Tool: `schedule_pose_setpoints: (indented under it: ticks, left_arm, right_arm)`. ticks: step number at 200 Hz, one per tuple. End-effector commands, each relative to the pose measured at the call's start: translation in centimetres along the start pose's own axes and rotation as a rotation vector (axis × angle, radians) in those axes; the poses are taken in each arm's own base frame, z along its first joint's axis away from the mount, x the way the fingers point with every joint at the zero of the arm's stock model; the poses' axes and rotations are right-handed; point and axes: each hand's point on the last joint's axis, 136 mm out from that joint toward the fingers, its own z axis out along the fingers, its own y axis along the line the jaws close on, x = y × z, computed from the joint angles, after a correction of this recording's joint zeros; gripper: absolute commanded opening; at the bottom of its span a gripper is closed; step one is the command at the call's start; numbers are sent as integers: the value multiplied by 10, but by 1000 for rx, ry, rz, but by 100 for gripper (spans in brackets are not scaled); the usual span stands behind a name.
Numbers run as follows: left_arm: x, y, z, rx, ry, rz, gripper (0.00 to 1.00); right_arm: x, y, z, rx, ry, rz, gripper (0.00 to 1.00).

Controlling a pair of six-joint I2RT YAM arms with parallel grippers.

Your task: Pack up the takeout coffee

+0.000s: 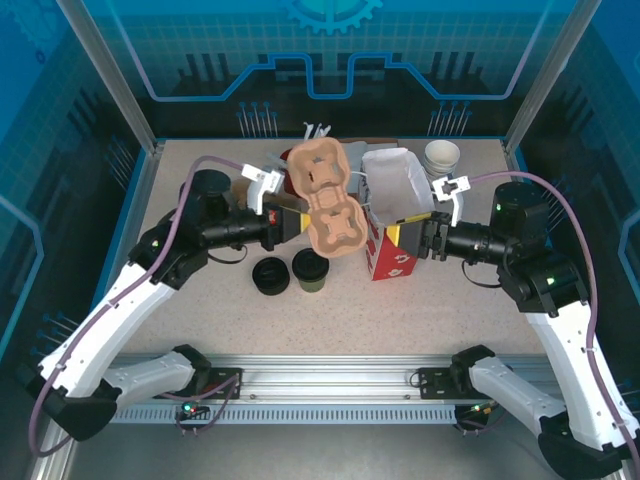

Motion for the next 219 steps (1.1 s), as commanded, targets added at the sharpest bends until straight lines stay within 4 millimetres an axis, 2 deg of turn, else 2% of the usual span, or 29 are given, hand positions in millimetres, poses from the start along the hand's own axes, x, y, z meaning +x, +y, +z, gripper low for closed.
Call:
schedule_pose_setpoints:
  ticks: [1,42,94,167,187,214,219]
  left_arm:
    - [-10,-23,2,71,-11,76,0]
    - [-7,-37,15,114,12,92,0]
    - [-5,-43,22,125,23,99,0]
    - [-8,-43,28,119,22,92,0]
    - [-8,-43,30,117,25,91,0]
    - [-11,-44,32,120,22,95,0]
    - [-11,-44,32,121,23,98,0]
  right_arm:
    - [-2,8,0,-18,6,-42,54]
    - [4,0,7,-2,35,-35,54]
    - [11,-9,14,14,60,-20,53]
    - [23,-13,20,-3,91,-15,41]
    - [24,-13,20,-7,94,-23,27]
    - [21,-13,19,4,90,-28,1]
    - [21,-13,19,13,90,-29,0]
